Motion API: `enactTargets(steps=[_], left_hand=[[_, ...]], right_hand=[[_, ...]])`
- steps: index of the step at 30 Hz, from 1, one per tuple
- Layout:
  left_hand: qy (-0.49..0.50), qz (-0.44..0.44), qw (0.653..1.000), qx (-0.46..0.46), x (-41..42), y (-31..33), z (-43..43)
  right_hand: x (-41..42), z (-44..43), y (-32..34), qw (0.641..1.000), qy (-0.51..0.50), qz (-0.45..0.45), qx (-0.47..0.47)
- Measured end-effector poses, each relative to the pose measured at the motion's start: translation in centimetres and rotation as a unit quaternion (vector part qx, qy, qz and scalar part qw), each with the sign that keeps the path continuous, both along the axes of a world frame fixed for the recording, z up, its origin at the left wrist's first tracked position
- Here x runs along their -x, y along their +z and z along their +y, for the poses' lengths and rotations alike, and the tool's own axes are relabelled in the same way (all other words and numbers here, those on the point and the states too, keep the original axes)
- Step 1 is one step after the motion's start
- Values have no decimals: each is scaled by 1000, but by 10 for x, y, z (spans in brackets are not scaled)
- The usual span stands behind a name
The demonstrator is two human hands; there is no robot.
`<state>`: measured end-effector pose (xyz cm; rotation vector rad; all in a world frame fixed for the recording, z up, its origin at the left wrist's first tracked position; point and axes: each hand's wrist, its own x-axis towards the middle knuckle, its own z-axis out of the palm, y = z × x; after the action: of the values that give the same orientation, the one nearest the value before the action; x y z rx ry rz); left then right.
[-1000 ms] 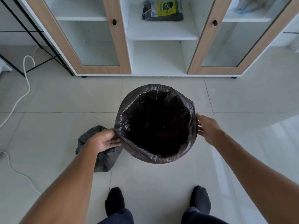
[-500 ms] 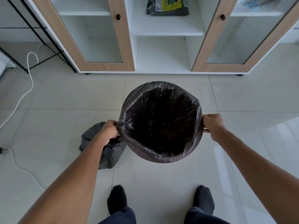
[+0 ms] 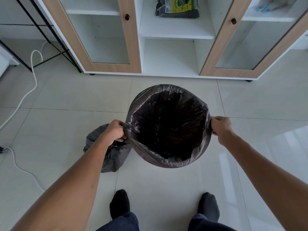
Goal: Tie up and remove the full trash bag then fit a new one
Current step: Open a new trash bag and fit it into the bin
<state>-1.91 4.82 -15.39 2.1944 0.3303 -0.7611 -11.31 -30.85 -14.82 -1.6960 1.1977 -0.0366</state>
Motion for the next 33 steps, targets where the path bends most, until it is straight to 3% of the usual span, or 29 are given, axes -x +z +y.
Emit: enactTargets(steps=[2, 4, 7, 9, 12, 15, 18, 22, 25, 29, 31, 33], left_hand=[[1, -56, 997, -54, -2, 9, 1], [3, -177, 976, -125, -6, 22, 0], [-30, -404, 905, -131, -7, 49, -12], [-147, -462, 867, -117, 0, 67, -30], [-364, -426, 816, -138, 16, 67, -60], [-519, -288, 764, -253, 28, 49, -80], [-562, -134, 718, -387, 32, 33, -83], [-585, -44, 644, -491, 36, 20, -84], [-577, -32, 649, -495, 40, 19, -86], [-556, -114, 722, -396, 35, 17, -90], [-560, -115, 733, -369, 35, 10, -94], [-566, -70, 734, -368, 39, -5, -99]], right_hand=[[1, 2, 10, 986, 26, -36, 158], [3, 5, 24, 946, 82, -128, 286], [6, 16, 40, 847, 247, -197, 428], [7, 29, 41, 783, 367, -176, 470], [9, 48, 30, 698, 526, -47, 484], [11, 53, 15, 612, 596, 132, 503], [10, 54, 8, 533, 619, 261, 515], [7, 64, 5, 443, 627, 401, 500], [6, 73, 9, 425, 622, 425, 501], [3, 79, 10, 497, 606, 262, 563], [-7, 78, 2, 525, 600, 177, 577], [-16, 72, -10, 522, 616, 173, 564]])
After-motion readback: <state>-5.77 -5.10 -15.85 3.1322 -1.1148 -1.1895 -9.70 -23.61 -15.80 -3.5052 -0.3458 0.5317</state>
